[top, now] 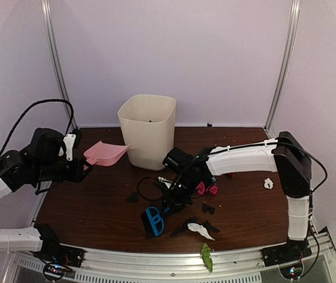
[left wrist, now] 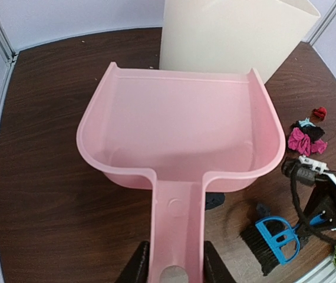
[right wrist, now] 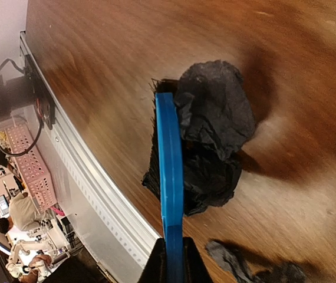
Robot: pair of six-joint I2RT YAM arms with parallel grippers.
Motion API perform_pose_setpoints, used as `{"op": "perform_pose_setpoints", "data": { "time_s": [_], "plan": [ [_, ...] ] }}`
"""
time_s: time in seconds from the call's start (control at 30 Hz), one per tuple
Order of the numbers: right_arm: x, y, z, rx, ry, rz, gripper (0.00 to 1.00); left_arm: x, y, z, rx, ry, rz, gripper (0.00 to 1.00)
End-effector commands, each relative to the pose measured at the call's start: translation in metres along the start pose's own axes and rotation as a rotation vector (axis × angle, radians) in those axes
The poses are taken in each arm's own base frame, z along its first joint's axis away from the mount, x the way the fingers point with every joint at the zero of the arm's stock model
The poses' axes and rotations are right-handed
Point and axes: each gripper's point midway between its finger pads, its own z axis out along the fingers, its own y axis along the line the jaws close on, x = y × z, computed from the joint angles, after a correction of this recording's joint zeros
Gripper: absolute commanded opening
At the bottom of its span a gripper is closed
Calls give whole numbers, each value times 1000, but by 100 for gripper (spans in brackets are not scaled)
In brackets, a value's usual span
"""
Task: Sweep away the paper scraps from the table
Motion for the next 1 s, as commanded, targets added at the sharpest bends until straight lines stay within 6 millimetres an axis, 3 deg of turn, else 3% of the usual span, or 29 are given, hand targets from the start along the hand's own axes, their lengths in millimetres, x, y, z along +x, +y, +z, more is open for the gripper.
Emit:
{"op": "perform_pose_setpoints", "data": {
  "time_s": [0.0,0.2,0.33,0.6,0.8,0.97],
  "plan": [
    [8,-43,-37,121,-50,30,0,-12,-25,-1,100,-12,63,10],
    [18,-80,-76,184,-82,67,0,-1,-49,6,159,38,147,10],
    [18,-93,-102,210,-113,80,0,11,-69,11,198,76,208,9],
    [20,-93,-155,200,-195,78,0,13,-91,12,264,80,353,10],
    [26,-80,-196,158,-277,61,0,24,-100,21,283,122,470,10],
    [39,-92,-226,199,-330,103,0,35,-103,24,285,172,535,9]
  ]
}}
